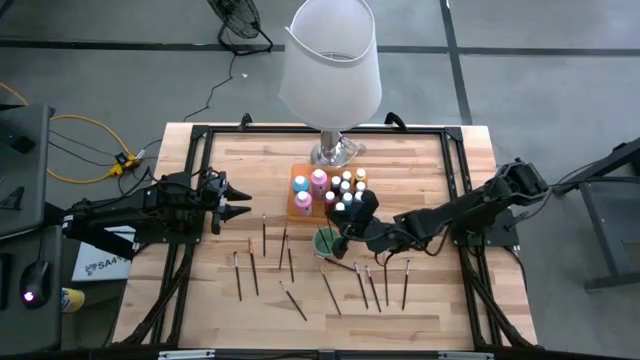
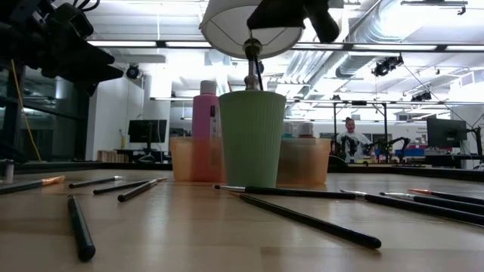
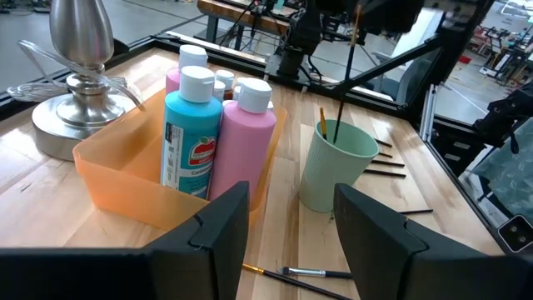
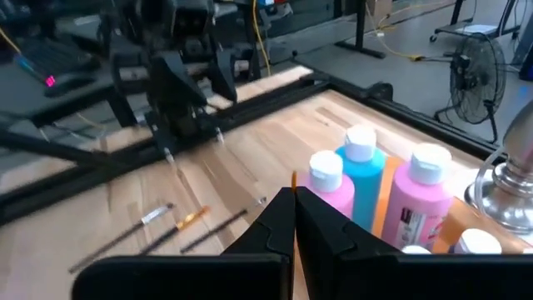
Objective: Pick & Place Paint Supplies
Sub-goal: Put the orange paintbrushes into the green cup, then put the gray paintbrushes into the green cup
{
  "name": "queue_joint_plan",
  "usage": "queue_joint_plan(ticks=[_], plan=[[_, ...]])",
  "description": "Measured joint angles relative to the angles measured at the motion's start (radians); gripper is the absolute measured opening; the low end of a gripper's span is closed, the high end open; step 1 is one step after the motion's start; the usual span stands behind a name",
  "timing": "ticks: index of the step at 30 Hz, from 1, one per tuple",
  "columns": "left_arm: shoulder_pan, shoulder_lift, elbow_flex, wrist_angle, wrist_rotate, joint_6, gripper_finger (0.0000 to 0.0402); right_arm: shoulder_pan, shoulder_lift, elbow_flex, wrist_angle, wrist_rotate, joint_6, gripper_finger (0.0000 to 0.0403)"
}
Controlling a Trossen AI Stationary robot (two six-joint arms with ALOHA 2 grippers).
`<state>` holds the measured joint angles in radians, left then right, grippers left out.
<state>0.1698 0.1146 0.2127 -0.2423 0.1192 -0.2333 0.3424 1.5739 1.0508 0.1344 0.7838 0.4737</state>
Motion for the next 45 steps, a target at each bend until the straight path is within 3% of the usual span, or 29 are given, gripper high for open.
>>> queue_joint_plan(ticks=[8,19,25,28,39,45], plan=[[0.000,0.000,0.000,0.000,0.000,0.000,0.0172,0.000,0.037,0.000,-0.034,-0.051,0.041,0.0009],[0.000,0.000,0.000,0.000,0.000,0.000,0.0172,0.024,0.043,0.000,-0.068,-0.023,0.088,0.0111],[0.000,0.000,0.000,0.000,0.000,0.000,0.0172,0.071,-0.030,0.000,-0.192,-0.038,0.395,0.0127],[0.000,0.000,0.000,0.000,0.000,0.000,0.0172,0.076,-0.075,0.000,-0.311,-0.138,0.586,0.0121],[0.000,0.000,0.000,0.000,0.000,0.000,0.0172,0.082,-0.166,0.000,-0.905,-0.673,1.366,0.0079],[0.000,0.000,0.000,0.000,0.000,0.000,0.0172,0.094,-0.160,-0.012,-1.104,-0.772,1.554,0.0075]])
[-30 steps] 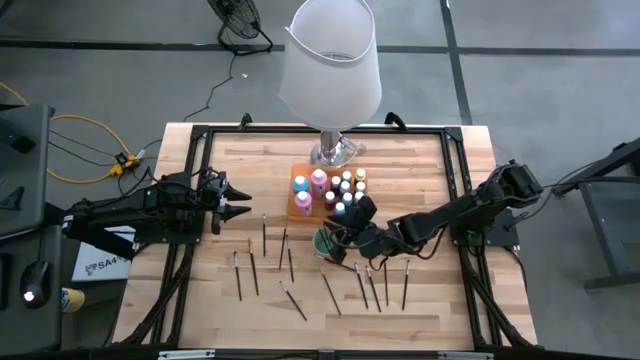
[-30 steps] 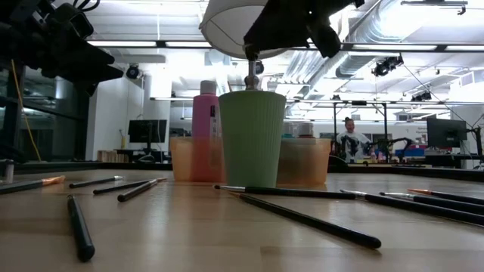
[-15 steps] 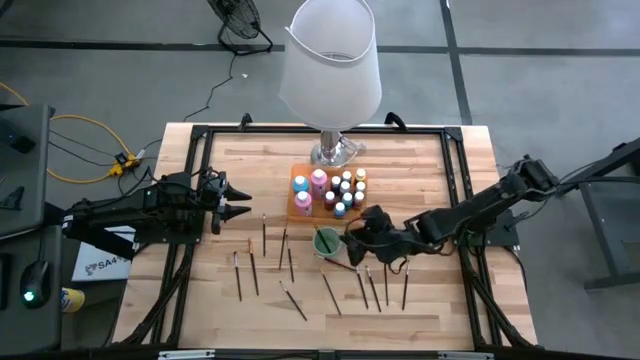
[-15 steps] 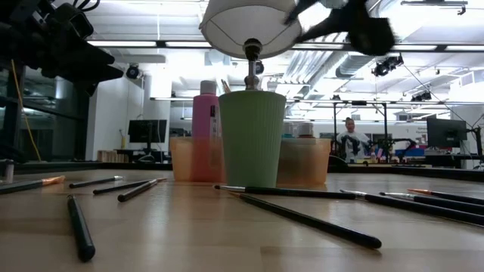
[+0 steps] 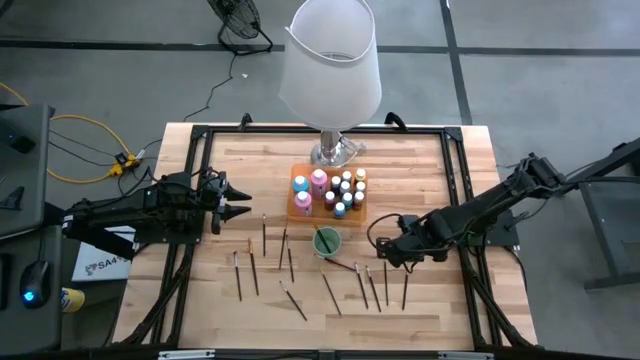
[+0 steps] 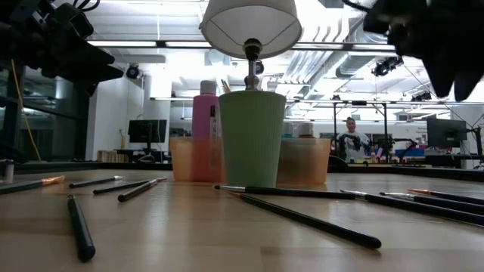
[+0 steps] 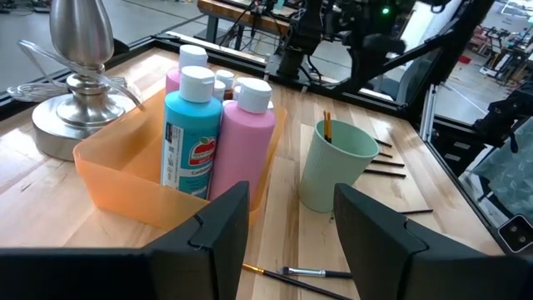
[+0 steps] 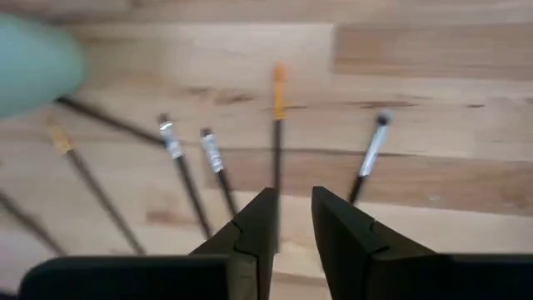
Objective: Pick & Place Paint Supplies
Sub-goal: Put the gray paintbrushes into the green cup
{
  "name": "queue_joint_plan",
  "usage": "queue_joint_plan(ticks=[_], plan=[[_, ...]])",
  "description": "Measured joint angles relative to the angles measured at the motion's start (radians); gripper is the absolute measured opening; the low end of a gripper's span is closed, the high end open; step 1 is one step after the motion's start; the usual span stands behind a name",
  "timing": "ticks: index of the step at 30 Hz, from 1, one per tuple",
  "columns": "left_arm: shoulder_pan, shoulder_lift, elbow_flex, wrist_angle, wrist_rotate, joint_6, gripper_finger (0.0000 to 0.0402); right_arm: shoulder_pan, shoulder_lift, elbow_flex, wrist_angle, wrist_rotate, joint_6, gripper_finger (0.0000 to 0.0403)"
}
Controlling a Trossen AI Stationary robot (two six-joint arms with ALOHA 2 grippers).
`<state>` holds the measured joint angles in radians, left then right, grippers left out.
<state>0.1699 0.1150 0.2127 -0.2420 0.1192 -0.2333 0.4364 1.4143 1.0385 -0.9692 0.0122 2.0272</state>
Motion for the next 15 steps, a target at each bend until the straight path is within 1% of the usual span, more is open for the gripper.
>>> queue_joint_plan(ticks=[2,5,10,15], plan=[[0.000,0.000,0.000,0.000,0.000,0.000,0.0172,0.002,0.000,-0.023,0.002,-0.012,0.019,0.0083],[0.000,0.000,0.000,0.000,0.000,0.000,0.0172,0.002,0.000,-0.077,0.017,-0.056,0.053,0.0102],[0.000,0.000,0.000,0.000,0.000,0.000,0.0172,0.002,0.000,-0.180,0.097,-0.080,0.080,0.0140],[0.000,0.000,0.000,0.000,0.000,0.000,0.0172,0.001,0.001,-0.261,0.160,-0.098,0.083,0.0151]])
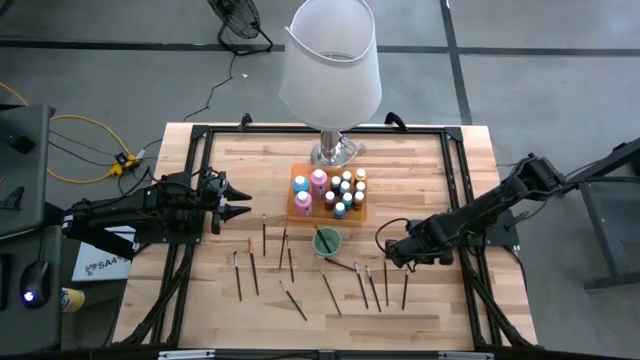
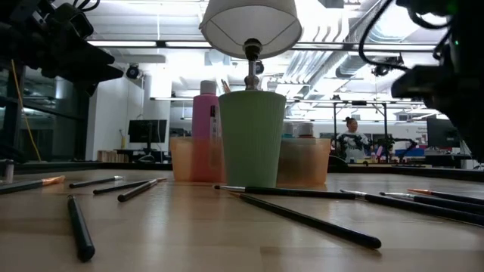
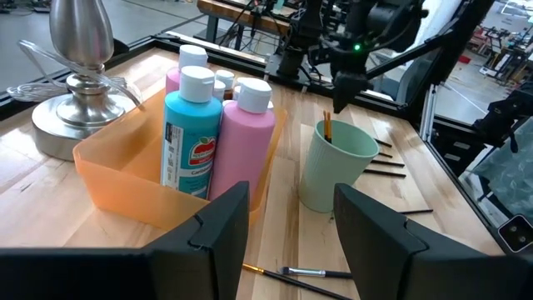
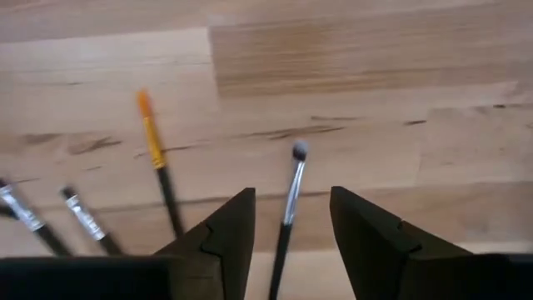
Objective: Pick & Place Paint Supplies
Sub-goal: Put the gray paintbrushes into the green cup
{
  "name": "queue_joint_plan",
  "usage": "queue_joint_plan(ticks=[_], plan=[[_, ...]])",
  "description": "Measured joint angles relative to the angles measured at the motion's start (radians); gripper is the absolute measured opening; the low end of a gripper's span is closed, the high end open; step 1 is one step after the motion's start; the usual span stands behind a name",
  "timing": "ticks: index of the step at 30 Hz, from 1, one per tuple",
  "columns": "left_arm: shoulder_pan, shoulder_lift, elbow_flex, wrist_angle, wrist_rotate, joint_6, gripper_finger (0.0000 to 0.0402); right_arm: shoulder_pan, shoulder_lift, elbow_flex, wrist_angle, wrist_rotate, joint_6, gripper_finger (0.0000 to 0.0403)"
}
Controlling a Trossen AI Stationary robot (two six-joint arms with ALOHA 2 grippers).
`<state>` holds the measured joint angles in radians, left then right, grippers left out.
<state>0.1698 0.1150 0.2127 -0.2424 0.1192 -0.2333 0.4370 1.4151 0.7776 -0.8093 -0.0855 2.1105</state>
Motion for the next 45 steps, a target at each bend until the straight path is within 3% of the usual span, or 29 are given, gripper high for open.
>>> queue_joint_plan(ticks=[14,45], plan=[[0.000,0.000,0.000,0.000,0.000,0.000,0.0172,-0.034,0.000,-0.136,0.164,0.004,-0.016,0.0131],[0.000,0.000,0.000,0.000,0.000,0.000,0.0172,-0.012,0.077,-0.126,0.266,-0.075,0.010,0.0130]])
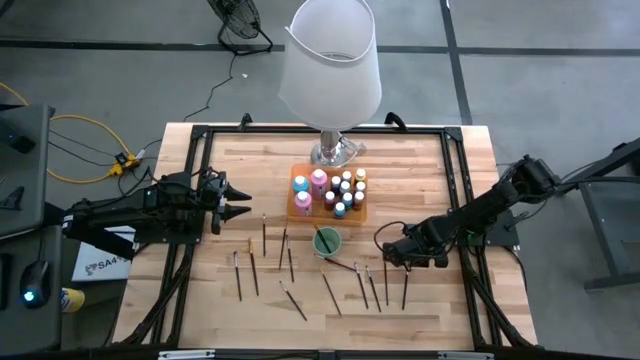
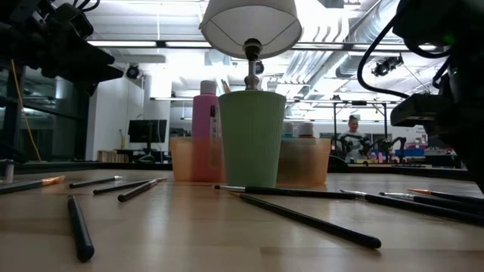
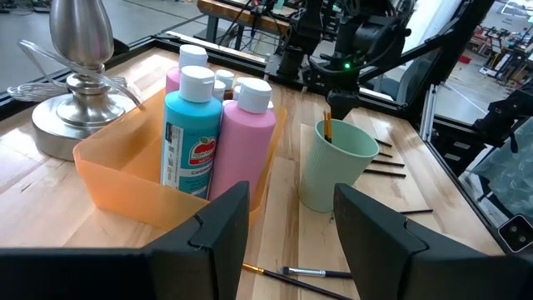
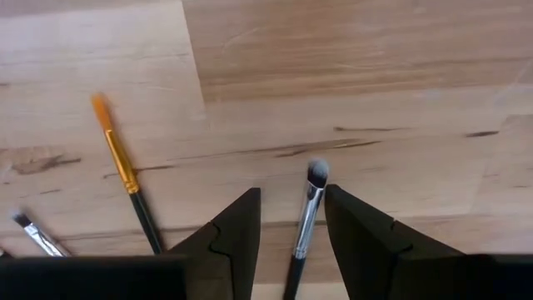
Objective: Pick & Place Paint Supplies
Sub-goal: Put the gray paintbrushes into the green cup
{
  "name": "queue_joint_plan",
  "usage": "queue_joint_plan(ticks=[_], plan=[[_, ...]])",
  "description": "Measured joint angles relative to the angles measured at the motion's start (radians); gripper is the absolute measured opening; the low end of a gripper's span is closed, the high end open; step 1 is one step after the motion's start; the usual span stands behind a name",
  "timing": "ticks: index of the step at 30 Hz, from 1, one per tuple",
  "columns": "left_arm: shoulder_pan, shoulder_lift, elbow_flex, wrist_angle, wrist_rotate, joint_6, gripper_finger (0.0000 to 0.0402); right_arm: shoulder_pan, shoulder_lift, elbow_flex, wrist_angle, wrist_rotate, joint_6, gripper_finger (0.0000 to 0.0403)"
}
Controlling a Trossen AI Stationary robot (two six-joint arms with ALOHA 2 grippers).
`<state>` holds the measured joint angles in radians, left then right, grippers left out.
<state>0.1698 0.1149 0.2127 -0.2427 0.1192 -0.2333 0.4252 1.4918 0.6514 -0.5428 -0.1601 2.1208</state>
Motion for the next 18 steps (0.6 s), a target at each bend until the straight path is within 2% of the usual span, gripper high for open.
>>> queue_joint_plan(ticks=[18], plan=[[0.000,0.000,0.000,0.000,0.000,0.000,0.0172,-0.007,0.000,0.002,-0.077,0.077,0.004,0.0130]])
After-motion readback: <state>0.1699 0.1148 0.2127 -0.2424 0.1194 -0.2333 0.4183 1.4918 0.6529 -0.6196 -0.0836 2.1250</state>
